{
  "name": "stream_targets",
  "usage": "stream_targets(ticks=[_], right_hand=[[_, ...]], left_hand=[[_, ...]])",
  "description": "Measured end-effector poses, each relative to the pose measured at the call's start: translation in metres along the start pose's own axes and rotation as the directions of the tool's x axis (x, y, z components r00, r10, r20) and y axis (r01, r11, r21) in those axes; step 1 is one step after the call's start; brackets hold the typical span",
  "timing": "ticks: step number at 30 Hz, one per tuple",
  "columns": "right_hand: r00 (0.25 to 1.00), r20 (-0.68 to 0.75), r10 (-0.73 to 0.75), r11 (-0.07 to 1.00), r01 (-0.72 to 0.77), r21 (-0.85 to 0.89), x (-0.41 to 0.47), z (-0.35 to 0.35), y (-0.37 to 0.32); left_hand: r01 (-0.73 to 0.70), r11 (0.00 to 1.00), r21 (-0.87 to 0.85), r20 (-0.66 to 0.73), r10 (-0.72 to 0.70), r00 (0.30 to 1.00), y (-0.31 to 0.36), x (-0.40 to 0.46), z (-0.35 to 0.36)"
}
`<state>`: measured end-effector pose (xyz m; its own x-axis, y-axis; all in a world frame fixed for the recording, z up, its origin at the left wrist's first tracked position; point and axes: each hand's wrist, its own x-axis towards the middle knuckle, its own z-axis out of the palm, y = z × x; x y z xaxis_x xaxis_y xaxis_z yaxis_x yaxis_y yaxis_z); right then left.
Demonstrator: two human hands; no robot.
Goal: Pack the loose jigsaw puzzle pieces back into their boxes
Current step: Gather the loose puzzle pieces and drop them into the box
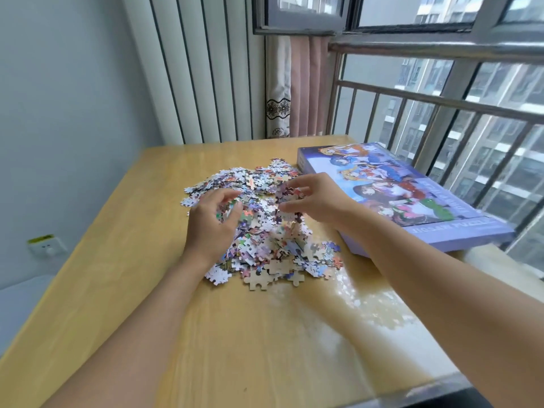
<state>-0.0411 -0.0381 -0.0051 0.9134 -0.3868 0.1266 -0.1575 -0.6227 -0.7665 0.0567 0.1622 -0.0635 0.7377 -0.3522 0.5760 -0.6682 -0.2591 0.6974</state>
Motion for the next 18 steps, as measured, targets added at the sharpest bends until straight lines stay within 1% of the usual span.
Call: stream_targets(ticks=[2, 4, 5, 7, 8, 10, 11, 12, 13, 15, 18], right_hand=[[1.0, -0.008, 0.014, 0.999, -0.013, 0.039, -0.01, -0.009, 0.003], [0.998, 0.029, 0.055, 0.986, -0.059, 0.154, -0.021, -0.018, 0.006], [0.994, 0.065, 0.086, 0.972, -0.098, 0.213, -0.026, -0.021, 0.006], [0.984, 0.124, 0.127, 0.941, -0.16, 0.299, -0.04, -0.033, 0.006], [0.981, 0.138, 0.14, 0.928, -0.178, 0.328, -0.048, -0.041, 0.007], [0.972, 0.167, 0.166, 0.894, -0.22, 0.391, -0.06, -0.057, 0.009], [0.966, 0.188, 0.178, 0.875, -0.243, 0.419, -0.065, -0.064, 0.011], [0.961, 0.204, 0.185, 0.857, -0.259, 0.445, -0.072, -0.074, 0.015], [0.957, 0.226, 0.182, 0.843, -0.27, 0.466, -0.078, -0.082, 0.016], [0.953, 0.24, 0.186, 0.81, -0.286, 0.511, -0.094, -0.1, 0.023], [0.946, 0.232, 0.225, 0.748, -0.32, 0.581, -0.113, -0.122, 0.03]], left_hand=[[-0.028, 1.0, 0.011, 0.06, 0.027, 0.998, 0.013, 0.0, 0.005], [-0.059, 0.997, 0.056, 0.129, 0.051, 0.99, 0.024, 0.001, 0.01], [-0.071, 0.993, 0.089, 0.189, 0.053, 0.981, 0.029, 0.0, 0.013], [-0.11, 0.982, 0.152, 0.343, 0.052, 0.938, 0.04, -0.004, 0.021], [-0.155, 0.973, 0.174, 0.412, 0.071, 0.908, 0.045, -0.007, 0.027], [-0.249, 0.95, 0.19, 0.519, 0.118, 0.847, 0.059, -0.012, 0.043], [-0.267, 0.945, 0.187, 0.552, 0.124, 0.824, 0.066, -0.015, 0.052], [-0.273, 0.946, 0.172, 0.573, 0.13, 0.81, 0.078, -0.018, 0.065], [-0.255, 0.955, 0.151, 0.574, 0.126, 0.809, 0.087, -0.021, 0.075], [-0.211, 0.972, 0.101, 0.548, 0.123, 0.828, 0.107, -0.028, 0.1], [-0.216, 0.968, 0.124, 0.508, 0.125, 0.852, 0.122, -0.03, 0.128]])
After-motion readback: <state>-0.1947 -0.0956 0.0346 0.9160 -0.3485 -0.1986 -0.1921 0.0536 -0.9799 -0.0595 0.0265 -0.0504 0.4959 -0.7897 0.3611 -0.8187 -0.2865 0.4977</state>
